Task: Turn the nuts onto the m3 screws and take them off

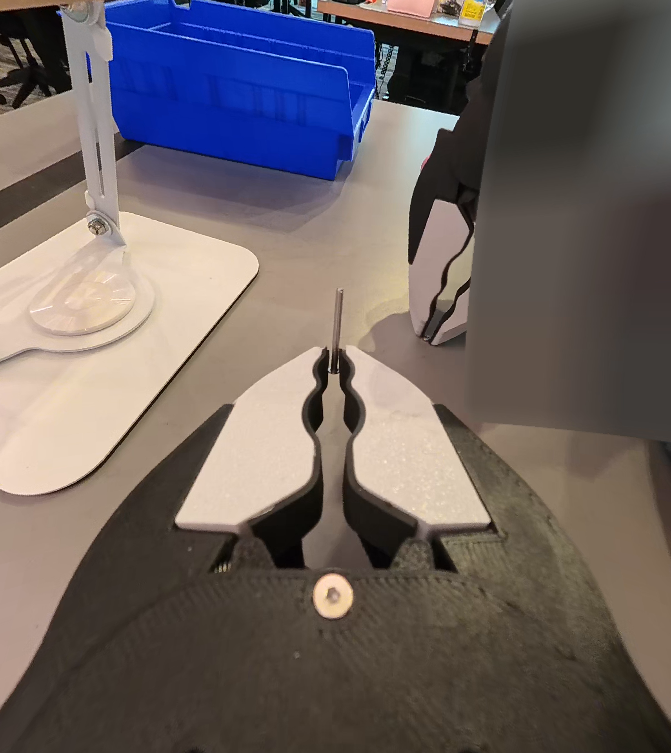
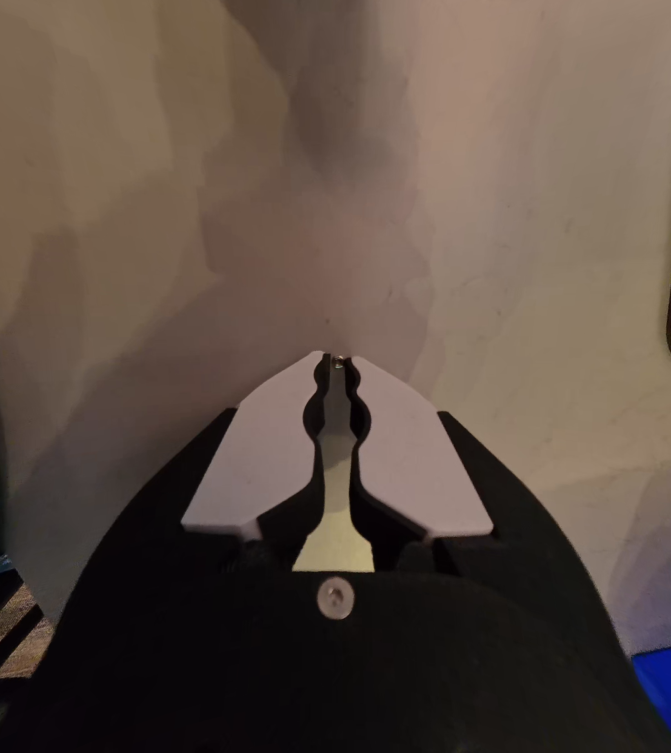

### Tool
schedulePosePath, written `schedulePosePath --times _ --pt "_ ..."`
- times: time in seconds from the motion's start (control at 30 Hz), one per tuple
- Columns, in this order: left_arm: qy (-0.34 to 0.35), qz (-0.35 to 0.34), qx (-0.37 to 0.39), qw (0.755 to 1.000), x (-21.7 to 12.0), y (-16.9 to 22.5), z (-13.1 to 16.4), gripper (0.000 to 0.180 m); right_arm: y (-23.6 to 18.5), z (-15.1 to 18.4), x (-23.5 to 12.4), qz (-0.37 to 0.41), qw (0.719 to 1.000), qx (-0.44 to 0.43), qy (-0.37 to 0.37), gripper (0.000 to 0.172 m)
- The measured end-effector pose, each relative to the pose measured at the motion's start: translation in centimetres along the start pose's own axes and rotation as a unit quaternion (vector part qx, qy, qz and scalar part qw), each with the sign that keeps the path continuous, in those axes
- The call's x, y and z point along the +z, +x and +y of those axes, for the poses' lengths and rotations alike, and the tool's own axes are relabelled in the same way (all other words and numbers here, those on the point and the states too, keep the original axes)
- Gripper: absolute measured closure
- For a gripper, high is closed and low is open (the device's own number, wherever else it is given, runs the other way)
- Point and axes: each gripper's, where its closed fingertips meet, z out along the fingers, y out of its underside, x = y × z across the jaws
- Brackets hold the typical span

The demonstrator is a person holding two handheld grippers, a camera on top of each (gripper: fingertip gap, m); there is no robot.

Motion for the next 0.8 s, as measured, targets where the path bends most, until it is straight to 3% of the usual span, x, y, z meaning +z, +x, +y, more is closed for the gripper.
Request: schedulePosePath --times 0.8 --pt "-0.005 0.001 0.005 1.000 0.18 0.03 0.07 0.176 -0.17 -0.05 -0.02 -0.012 1.000 -0.004 0.018 0.166"
